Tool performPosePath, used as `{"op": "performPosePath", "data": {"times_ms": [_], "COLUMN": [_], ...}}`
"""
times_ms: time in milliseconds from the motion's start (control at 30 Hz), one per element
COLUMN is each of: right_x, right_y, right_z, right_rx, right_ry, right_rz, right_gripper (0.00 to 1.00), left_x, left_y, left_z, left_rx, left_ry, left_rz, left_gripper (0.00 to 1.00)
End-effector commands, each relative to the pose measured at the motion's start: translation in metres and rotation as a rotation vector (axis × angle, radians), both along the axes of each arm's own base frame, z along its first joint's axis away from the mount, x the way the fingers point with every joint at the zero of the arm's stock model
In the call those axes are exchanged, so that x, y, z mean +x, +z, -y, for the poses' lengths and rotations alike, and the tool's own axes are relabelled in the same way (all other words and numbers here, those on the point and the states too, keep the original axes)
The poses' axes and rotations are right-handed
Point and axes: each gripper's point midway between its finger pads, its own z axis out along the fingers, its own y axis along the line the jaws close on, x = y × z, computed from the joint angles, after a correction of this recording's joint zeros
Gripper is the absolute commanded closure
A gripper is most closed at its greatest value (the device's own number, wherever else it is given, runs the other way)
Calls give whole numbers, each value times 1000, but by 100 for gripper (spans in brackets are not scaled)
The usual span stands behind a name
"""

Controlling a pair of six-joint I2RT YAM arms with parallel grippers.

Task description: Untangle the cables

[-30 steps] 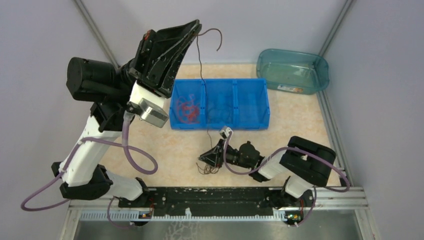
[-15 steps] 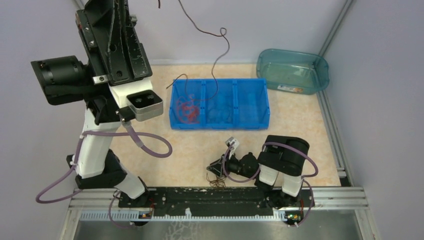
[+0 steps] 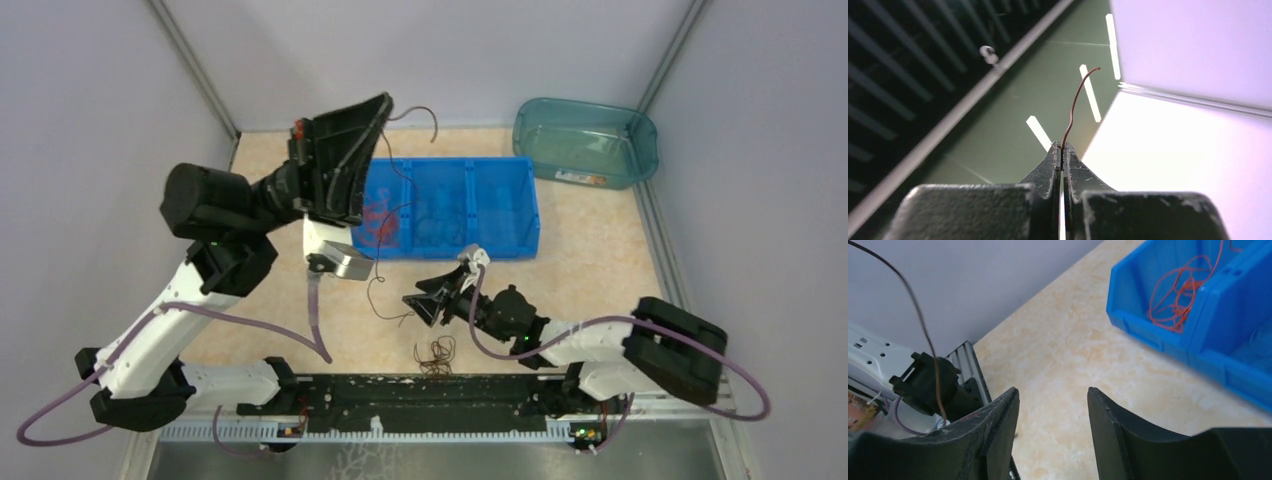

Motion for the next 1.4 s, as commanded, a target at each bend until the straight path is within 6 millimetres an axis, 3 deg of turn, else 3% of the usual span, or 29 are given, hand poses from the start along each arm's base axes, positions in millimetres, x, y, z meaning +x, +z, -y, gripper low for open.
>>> {"op": "performPosePath", "data": {"times_ms": [0, 200, 467, 600, 767, 900, 1167, 1367], "right_x": [9, 20, 80, 100, 120, 134, 126, 125], "right_y": [33, 94, 137, 141, 141, 135, 119, 100], "right_z": [13, 38, 123, 157, 175, 188, 203, 209], "right_rx": [-65, -59, -140, -192, -192, -220, -223, -219], "right_ry": [-49, -136, -579, -758, -807, -850, -875, -882], "right_rz": [128, 262, 304, 280, 250, 222, 184, 127], "right_gripper": [44, 41, 51, 49, 48, 49, 49, 47], "left_x": [18, 27, 55, 76, 106, 139, 198, 222], "left_y": [-36, -54, -63, -54, -45, -53, -62, -81], "left_z": [15, 33, 76, 103, 134, 162, 173, 179], "left_rx": [59, 92, 60, 20, -28, -54, -99, -87], "left_ry": [-16, -64, -138, -162, -140, -111, -33, -8], "left_rz": [-140, -207, -305, -324, -301, -311, -309, -314], "left_gripper": [100, 100, 100, 100, 100, 100, 100, 100]}}
